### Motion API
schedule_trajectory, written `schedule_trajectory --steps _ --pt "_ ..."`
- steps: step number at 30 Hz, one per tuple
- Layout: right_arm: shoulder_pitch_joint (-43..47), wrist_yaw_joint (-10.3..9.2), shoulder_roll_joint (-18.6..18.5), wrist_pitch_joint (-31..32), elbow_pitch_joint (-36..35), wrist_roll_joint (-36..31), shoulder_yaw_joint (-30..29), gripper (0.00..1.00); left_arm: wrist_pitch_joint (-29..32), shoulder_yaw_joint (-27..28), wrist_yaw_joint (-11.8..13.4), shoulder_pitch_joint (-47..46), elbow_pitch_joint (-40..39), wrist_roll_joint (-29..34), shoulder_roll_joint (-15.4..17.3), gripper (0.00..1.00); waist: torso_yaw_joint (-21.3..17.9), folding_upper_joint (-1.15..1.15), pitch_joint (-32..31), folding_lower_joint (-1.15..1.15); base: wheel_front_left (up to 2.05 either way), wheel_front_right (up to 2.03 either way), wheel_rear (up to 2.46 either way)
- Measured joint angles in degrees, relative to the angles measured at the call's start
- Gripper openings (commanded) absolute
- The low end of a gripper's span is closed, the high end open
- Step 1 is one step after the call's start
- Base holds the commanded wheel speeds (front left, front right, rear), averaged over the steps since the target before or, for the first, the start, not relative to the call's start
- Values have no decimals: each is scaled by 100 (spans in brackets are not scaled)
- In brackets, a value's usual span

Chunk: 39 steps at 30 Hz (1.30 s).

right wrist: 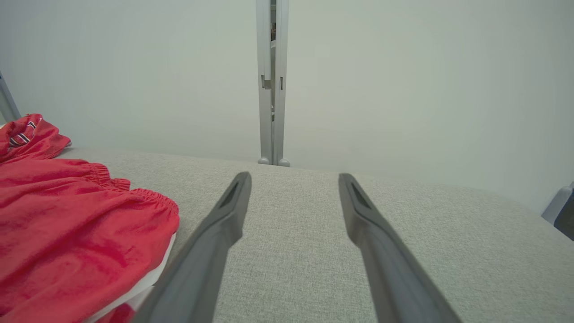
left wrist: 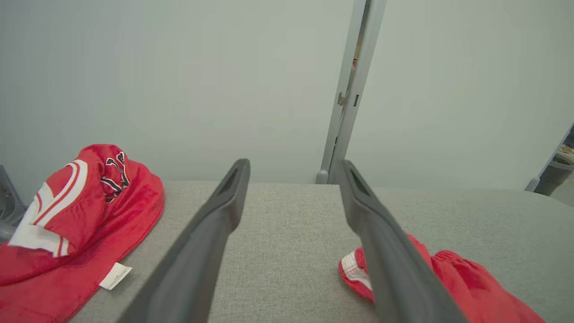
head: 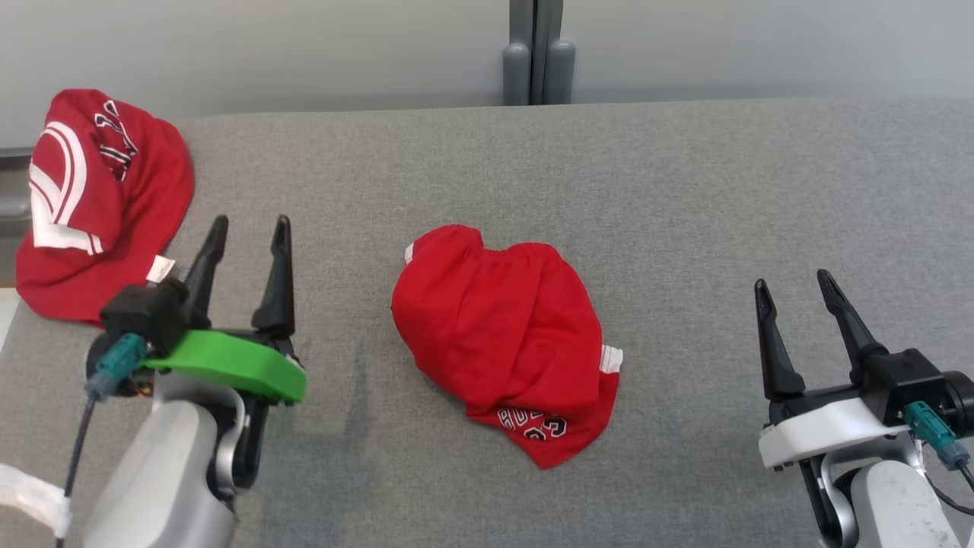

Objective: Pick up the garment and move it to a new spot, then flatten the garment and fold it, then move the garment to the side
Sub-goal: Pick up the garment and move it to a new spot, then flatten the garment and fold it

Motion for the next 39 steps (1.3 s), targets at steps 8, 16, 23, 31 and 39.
schedule_trajectory --steps 8,16,23,31,39 --pt "254 0 -1 0 134 194 91 100 0 292 82 1201 -343 165 -411 100 -238 0 -271 0 0 0 0" --pt "531 0 -1 0 310 315 303 100 0 667 101 2237 -389 412 -690 100 -440 0 -476 0 0 0 0" --pt "611 0 -2 0 541 380 443 100 0 1084 29 2674 -602 671 -1099 100 -479 0 -611 0 0 0 0" --pt "603 0 -1 1 700 474 472 100 0 1262 -134 2745 -588 954 -1283 100 -445 0 -695 0 0 0 0" --pt "592 0 -1 0 772 486 478 100 0 1319 -256 2743 -463 1087 -1363 100 -460 0 -725 0 0 0 0"
